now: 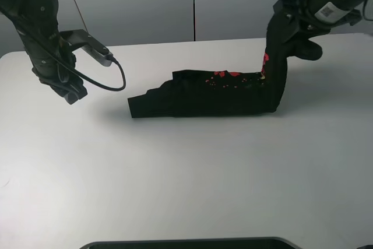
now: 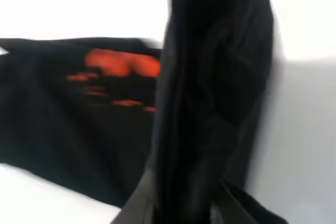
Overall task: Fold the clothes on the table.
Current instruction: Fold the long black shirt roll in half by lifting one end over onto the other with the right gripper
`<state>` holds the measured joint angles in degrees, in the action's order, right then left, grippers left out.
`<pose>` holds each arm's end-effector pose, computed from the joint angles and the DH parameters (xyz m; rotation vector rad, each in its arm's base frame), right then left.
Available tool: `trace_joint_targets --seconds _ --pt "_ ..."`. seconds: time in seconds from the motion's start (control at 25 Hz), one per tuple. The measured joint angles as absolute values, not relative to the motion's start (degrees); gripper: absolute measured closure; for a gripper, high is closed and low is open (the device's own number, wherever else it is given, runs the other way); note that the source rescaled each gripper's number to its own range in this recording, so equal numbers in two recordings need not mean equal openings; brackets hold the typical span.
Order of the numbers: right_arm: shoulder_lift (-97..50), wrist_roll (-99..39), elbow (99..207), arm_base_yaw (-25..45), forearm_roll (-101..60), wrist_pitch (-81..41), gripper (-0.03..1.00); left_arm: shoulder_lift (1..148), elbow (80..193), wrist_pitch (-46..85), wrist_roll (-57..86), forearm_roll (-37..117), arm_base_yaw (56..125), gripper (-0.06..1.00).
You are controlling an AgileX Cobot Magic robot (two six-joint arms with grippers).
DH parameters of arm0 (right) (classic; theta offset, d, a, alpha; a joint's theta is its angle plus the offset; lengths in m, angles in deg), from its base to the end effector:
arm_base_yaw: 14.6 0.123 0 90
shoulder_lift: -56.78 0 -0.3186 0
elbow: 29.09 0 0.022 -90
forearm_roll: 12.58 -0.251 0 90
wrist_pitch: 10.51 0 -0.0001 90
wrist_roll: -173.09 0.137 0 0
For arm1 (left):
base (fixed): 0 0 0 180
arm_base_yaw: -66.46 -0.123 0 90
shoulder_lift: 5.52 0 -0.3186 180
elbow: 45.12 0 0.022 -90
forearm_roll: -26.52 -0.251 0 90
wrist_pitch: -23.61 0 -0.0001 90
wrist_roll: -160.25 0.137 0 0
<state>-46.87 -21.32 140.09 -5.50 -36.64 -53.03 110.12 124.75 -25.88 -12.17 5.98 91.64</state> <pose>0.3589 0.0958 0.2298 -0.2104 2.6887 0.4451 0.3499 -0.1241 0.1502 1.1578 2.7584 0.4002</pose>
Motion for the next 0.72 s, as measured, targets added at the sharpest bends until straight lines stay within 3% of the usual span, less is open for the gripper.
trace_joint_targets --seconds 0.36,0.72 --pt "-56.4 -23.5 140.1 9.3 -48.5 -37.5 0.81 107.3 124.8 -25.9 -12.3 9.5 91.6 0.26" --pt "-66.2 -36.4 140.1 13.2 -65.9 -34.1 0.81 105.0 124.8 -25.9 -12.3 11.2 91.6 0.26"
